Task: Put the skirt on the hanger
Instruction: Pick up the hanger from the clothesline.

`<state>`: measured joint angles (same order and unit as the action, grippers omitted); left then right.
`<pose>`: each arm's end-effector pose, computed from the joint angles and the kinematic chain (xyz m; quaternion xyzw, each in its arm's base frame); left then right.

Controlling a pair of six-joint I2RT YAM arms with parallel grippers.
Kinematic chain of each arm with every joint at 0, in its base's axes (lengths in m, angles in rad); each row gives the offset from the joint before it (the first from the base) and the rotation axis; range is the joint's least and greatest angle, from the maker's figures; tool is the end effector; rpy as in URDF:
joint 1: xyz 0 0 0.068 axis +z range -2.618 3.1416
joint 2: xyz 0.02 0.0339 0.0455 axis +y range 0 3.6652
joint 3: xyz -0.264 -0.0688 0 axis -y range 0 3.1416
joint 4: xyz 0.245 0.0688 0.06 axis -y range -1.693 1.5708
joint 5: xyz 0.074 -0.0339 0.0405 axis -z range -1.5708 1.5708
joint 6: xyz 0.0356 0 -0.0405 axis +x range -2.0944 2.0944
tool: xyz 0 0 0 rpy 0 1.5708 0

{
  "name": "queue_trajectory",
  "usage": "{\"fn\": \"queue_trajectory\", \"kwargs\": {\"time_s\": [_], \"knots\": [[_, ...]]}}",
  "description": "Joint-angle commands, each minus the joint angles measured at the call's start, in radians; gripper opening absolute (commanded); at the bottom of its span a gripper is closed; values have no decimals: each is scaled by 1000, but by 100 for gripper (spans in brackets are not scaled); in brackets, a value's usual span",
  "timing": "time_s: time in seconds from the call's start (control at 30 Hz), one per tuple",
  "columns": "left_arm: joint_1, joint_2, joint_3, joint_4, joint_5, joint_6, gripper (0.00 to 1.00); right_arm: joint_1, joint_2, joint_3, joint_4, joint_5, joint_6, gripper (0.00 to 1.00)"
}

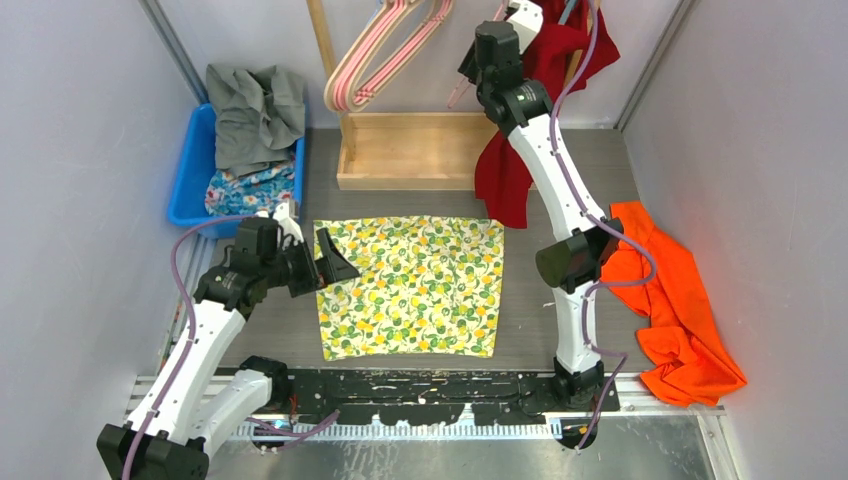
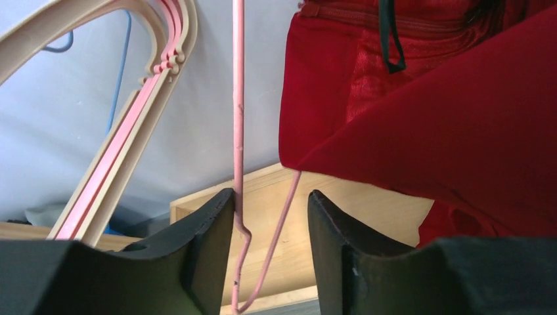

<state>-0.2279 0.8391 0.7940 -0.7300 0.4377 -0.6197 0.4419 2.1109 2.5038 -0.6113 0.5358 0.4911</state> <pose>0.1592 -0.0524 0.2845 -0.0927 0.8991 -0.3380 0.2624 0.4247 0.1808 0.4665 0.1841 0.7478 0.0870 0.6319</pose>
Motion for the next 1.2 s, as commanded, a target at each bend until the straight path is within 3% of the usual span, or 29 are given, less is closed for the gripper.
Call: {"fn": "queue_trajectory", "kwargs": {"time_s": [0.0,0.17,0.53,0.67,1.03,1.17], "knots": [[-1,0,11,75,26,2,100,-13,-44,25,38,-23,-8,47],[-2,10,7,78,29,3,100,-24,-78,-19,39,-19,-8,26],[-2,-1,-2,83,30,0,100,-26,-153,-63,30,-89,-10,3],[-2,-5,-1,79,30,1,100,-26,-191,-97,48,-168,-40,1],[-2,-7,3,74,28,6,100,-27,-161,26,8,-528,-115,1],[-2,-10,4,70,27,6,100,-27,-208,-64,0,-649,-55,1]]}}
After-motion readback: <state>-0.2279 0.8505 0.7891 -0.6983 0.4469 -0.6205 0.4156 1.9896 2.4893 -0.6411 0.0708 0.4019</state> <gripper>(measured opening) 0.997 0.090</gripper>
